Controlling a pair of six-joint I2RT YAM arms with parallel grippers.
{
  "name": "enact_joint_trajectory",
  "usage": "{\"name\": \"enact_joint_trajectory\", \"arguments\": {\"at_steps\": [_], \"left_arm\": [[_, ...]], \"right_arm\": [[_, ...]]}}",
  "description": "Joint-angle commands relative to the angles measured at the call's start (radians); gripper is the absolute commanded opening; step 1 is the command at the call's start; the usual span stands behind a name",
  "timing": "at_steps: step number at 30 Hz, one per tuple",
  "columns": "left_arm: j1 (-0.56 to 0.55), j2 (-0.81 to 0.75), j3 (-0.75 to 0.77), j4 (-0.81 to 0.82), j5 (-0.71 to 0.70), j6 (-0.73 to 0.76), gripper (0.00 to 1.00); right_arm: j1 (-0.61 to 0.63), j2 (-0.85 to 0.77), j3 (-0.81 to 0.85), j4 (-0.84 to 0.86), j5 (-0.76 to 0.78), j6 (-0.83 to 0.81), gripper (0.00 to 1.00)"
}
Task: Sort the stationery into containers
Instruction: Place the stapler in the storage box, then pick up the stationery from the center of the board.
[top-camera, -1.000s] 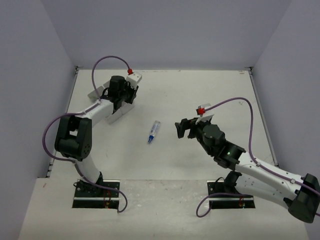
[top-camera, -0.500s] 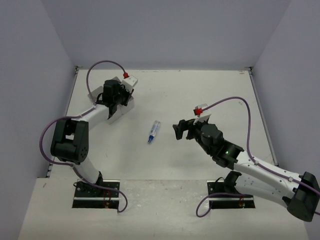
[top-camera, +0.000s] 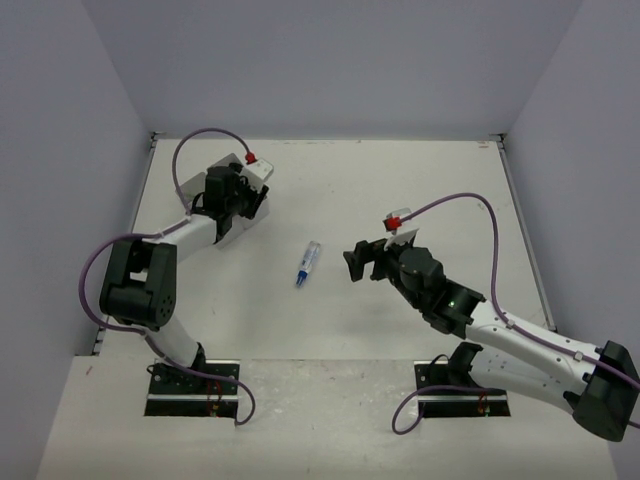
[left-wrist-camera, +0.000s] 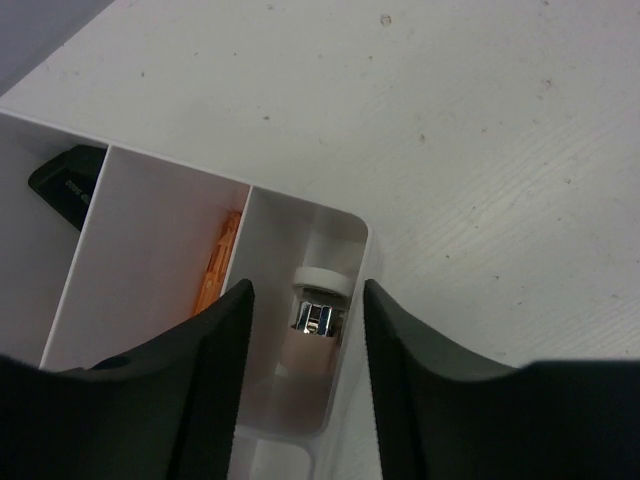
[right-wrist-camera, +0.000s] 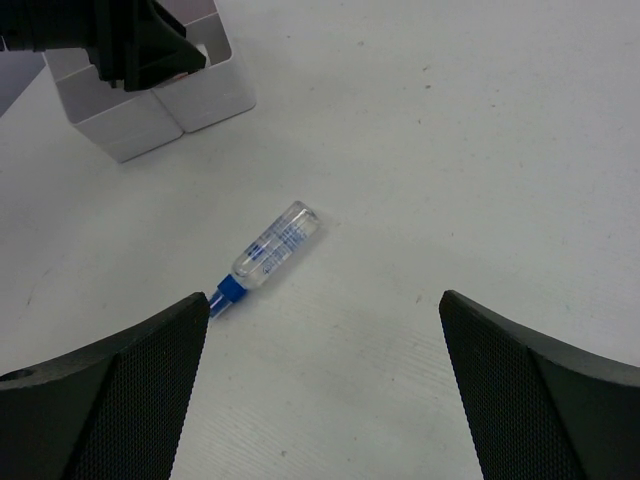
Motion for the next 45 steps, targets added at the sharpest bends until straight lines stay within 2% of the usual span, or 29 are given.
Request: {"name": "enact_joint_trajectory", "arguments": {"at_steps": [1,6,9,11,12,13,15,18,19,23,28,31,33,35,37,39,45], "left_arm": [[0.012,-0.074,-0.010,0.082,-0.022,0.032,0.54],[0.012,-0.123,-0.008,0.097,-0.013,0.009,0.61],[0.009,-0.173,0.014,0.112,0.000,-0.059,0.65],[0.008,-0.210,0.055,0.111,-0.018,-0.131,0.76],[0.008,-0.232,0.092,0.083,-0.036,-0.214,0.91],[0.008,-0.253,0.131,0.037,-0.059,-0.304,1.00],[0.008,-0.288,0.195,-0.070,-0.148,-0.442,1.00],[0.011,-0.368,0.265,-0.394,-0.338,-0.745,1.00],[0.012,-0.393,0.267,-0.487,-0.379,-0.805,1.00],[0.012,-0.535,0.161,-0.581,-0.290,-0.765,1.00],[0.011,-0.776,-0.022,-0.606,-0.185,-0.752,1.00],[0.011,-0.900,-0.150,-0.600,-0.064,-0.761,1.00],[0.011,-0.966,-0.191,-0.620,-0.026,-0.755,1.00],[0.011,-1.010,-0.201,-0.681,-0.074,-0.732,1.00],[0.011,-1.057,-0.212,-0.713,-0.115,-0.729,1.00],[0.011,-1.107,-0.231,-0.674,-0.074,-0.729,1.00],[0.011,-1.171,-0.271,-0.634,-0.037,-0.731,1.00]], "right_arm": [[-0.001,0.008,0.036,0.010,-0.011,0.009,0.99],[-0.001,0.063,0.071,-0.012,-0.018,0.027,0.99],[0.000,0.143,0.135,-0.076,0.000,0.101,0.99],[-0.001,0.247,0.192,-0.184,0.013,0.186,0.99],[0.000,0.290,0.250,-0.253,0.019,0.280,0.98],[0.000,0.358,0.309,-0.308,0.026,0.371,0.97],[0.006,0.496,0.398,-0.438,0.036,0.485,0.94],[0.027,0.655,0.562,-0.536,0.041,0.609,0.91],[0.037,0.717,0.616,-0.568,0.038,0.630,0.90],[0.082,0.859,0.735,-0.617,0.059,0.656,0.88],[0.095,0.880,0.756,-0.625,0.101,0.620,0.83],[0.091,0.891,0.788,-0.623,0.110,0.453,0.83],[0.081,0.887,0.772,-0.531,0.045,0.176,0.84],[0.076,0.874,0.754,-0.490,-0.059,-0.099,0.85],[0.069,0.860,0.742,-0.484,-0.184,-0.335,0.91],[0.067,0.848,0.720,-0.497,-0.281,-0.602,0.94],[0.002,0.789,0.647,-0.482,-0.549,-1.179,0.99]]}}
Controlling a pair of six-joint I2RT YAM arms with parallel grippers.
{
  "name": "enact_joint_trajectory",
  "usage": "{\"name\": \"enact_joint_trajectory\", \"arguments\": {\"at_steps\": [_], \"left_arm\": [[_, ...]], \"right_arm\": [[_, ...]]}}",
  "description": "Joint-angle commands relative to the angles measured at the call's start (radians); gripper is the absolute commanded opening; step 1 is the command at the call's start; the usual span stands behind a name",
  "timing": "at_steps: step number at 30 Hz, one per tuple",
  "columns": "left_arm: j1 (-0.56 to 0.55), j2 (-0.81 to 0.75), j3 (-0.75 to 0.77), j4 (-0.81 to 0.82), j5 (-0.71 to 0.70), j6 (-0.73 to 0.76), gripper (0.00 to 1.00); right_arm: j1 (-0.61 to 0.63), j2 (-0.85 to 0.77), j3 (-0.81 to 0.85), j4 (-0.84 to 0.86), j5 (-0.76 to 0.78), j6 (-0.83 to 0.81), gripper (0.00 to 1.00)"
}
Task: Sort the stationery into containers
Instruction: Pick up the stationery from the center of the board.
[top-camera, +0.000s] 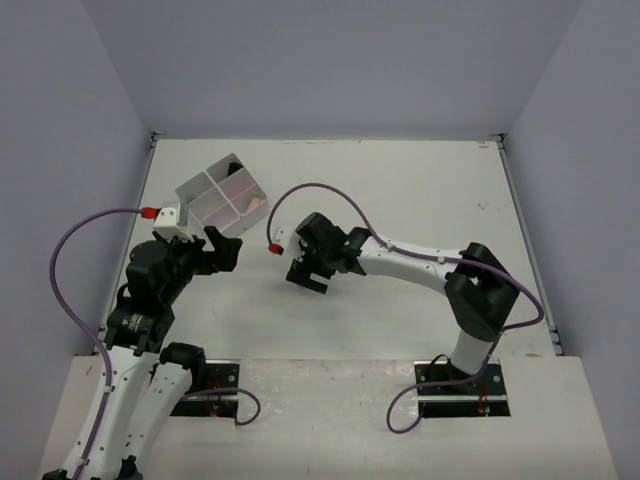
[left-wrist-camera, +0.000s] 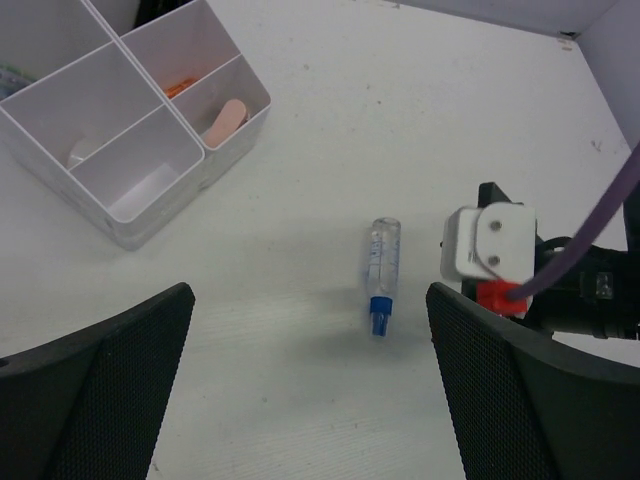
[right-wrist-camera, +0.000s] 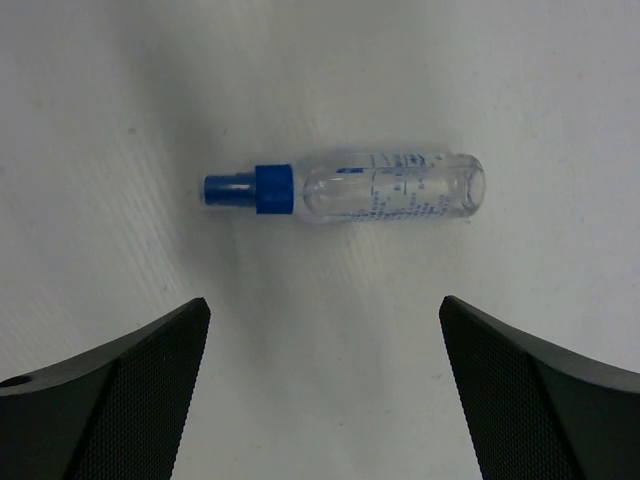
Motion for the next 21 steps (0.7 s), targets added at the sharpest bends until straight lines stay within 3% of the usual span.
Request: {"name": "enact_joint_trajectory", "arguments": {"at_steps": [1,8,21], "left_arm": [[0.005,-0.022,-0.014,0.036,0.044,0.009,1.00],[0.005,-0.059,-0.025,0.047,0.062,0.017,1.00],[0.004,-0.073,-0.036,0.068,0.100,0.024,1.00]], "right_arm": [[-0.060,-0.073,-0.027,0.026,-0.265,-0.586,0.97],[-0.137,0.049,0.070,-0.040,-0.271,-0.900,0.91],[-0.150,0.208,0.193,-0.026,-0.307,-1.064,0.90]]}}
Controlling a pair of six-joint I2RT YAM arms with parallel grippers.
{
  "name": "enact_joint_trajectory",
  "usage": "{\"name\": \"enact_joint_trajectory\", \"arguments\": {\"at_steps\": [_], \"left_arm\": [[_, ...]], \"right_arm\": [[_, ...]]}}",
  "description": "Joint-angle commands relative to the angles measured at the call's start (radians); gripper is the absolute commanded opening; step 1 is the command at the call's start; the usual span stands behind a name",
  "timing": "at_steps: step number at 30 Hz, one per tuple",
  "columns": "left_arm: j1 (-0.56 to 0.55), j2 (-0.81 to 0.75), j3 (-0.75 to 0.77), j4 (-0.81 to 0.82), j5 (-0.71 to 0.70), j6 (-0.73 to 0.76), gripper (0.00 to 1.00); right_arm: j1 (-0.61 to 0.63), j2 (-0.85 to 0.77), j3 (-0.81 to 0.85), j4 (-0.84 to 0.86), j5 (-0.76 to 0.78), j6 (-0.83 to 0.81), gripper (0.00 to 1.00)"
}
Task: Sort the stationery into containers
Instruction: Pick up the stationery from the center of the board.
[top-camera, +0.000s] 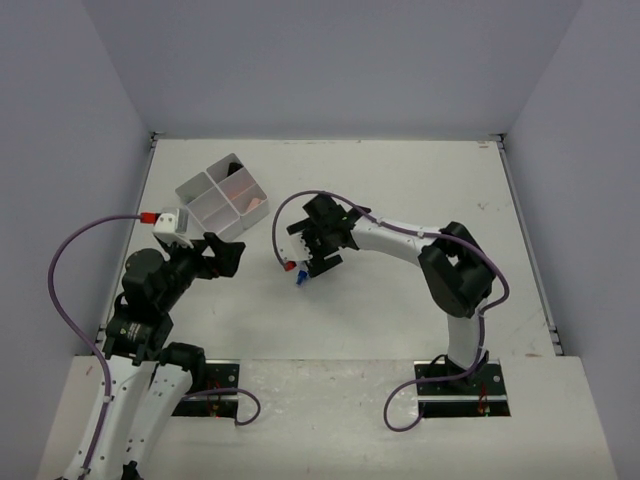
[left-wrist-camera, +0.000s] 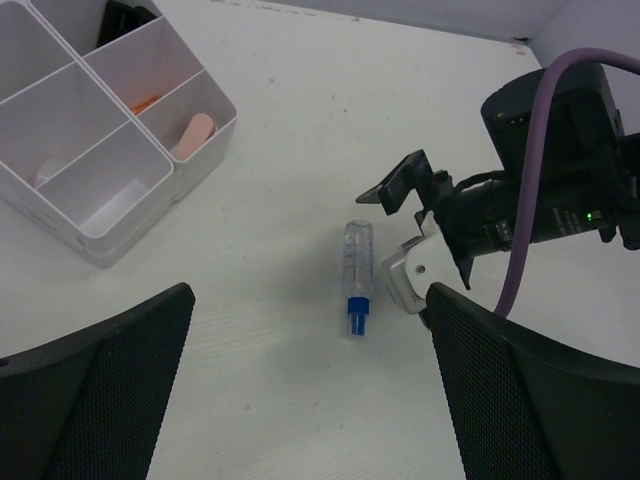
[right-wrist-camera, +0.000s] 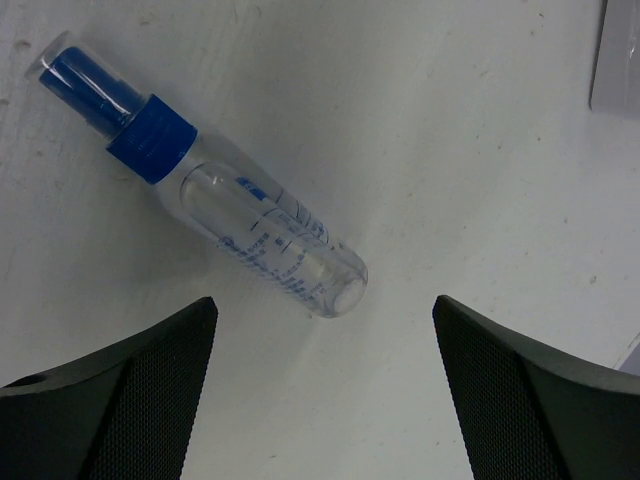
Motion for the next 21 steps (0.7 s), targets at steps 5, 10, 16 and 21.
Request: {"name": "enact_joint_trajectory", "arguments": {"at_steps": [5,10,16,21], "left_arm": [[0.005,-0.008,-0.013,0.047,0.040,0.024,1.00],[0.005,-0.014,-0.013,0.049,0.044,0.026,1.00],[0.005,-0.031,-0.015,0.050,0.042,0.024,1.00],[0.005,-0.029,-0.015,0.047,0.011,0.014,1.00]], "right_arm": [[0.018,0.116,0.133,-0.064,-0.052,-0.080,0.81],[0.022,0.189,0.224,-0.207,-0.071,-0.063,0.40],[0.040,0.180,0.194,-0.236,-0.066,-0.026,0.28],[0.053,0.194,0.296,-0.352,-0.137,0.080,0.00]]}}
